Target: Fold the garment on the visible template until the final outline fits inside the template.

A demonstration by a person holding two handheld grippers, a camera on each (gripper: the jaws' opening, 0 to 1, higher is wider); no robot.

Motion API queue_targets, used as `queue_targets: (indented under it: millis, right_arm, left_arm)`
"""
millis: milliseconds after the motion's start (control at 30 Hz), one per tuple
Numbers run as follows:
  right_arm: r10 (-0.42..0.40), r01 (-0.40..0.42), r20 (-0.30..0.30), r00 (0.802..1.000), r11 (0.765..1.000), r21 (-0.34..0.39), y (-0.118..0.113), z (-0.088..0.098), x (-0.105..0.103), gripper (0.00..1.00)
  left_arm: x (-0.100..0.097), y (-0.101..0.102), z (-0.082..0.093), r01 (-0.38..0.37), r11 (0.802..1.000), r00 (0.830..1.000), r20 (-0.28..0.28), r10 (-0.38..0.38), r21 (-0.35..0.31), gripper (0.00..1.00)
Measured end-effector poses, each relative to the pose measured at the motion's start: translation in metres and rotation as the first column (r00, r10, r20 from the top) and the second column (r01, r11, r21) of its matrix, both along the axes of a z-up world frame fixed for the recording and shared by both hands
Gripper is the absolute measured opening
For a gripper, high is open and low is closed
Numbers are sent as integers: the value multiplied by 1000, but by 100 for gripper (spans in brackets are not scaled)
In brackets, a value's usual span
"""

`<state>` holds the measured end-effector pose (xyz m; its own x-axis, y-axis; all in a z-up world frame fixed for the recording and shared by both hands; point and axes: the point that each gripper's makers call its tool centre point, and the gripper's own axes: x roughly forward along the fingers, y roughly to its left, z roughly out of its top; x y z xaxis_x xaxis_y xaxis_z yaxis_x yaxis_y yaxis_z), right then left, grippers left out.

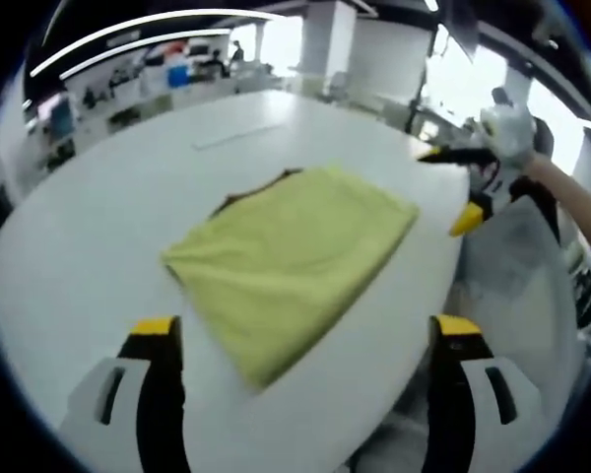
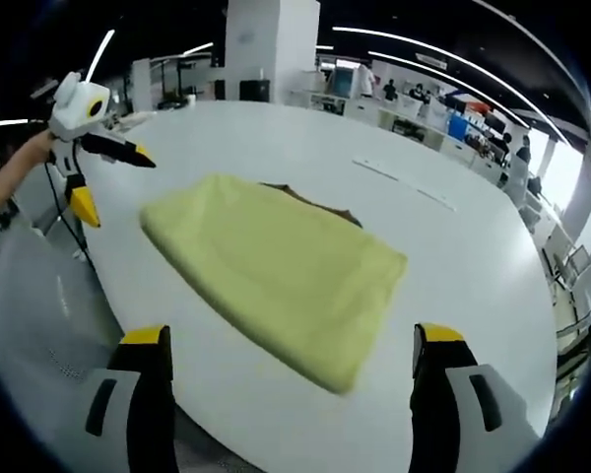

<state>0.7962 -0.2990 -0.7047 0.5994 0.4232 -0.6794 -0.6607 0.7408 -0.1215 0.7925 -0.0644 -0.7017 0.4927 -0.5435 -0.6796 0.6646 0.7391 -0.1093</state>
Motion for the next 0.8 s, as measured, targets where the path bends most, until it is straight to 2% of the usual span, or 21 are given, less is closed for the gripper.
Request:
queue_targets:
  millis: [100,133,167,233,333,400,433,500,567,600,667,700,800]
  right_arm:
    - [1,-1,-14,1000,1000,27,1,1,-1,100]
    - [8,-9,23,1000,999,47,1,6,3,100]
    - [11,-12,24,1000,999,46,1,6,2,100]
    - [23,-23,4,1000,999,49,-1,0,-1,100]
    - [43,-43,-14,999,998,51,-8,-7,-2,100]
    - [37,-36,-15,999,998,60,-15,-9,-2,100]
    - [36,-34,-22,999,996,77,-17,-9,-2,100]
    - [26,-23,-28,999,996,90,-21,-9,0,100]
    - [17,-15,-18,1000,994,109,-25,-7,2,100]
    - [13,-9,-34,999,992,125,-25,-7,2,100]
    - [21,-17,-33,999,992,124,-26,-6,4,100]
    - [22,-18,-28,999,992,122,-27,-5,5,100]
    - [45,-41,-25,999,989,141,-25,-3,6,100]
  left_arm:
    - [-4,1,-3,-21,1000,1000,-19,22,20,100]
    - [-6,-1,-2,-23,1000,1000,0,23,17,100]
    - [-5,-3,0,-17,1000,1000,21,17,9,100]
    - [-8,-1,-3,-50,999,999,-12,50,18,100]
    - [-10,-3,0,-54,998,999,1,54,42,100]
    - [-10,-6,4,-63,998,998,14,62,22,100]
    - [-10,-7,4,-81,997,997,2,81,3,100]
    - [-10,-3,2,-107,994,994,-5,107,9,100]
    - [-9,1,2,-121,992,992,25,120,33,100]
    - [-9,2,3,-131,991,991,35,130,32,100]
    - [-9,2,5,-159,987,987,39,158,12,100]
    - [-8,1,8,-187,982,981,39,188,-26,100]
    - [-11,2,10,-199,980,979,46,200,-14,100]
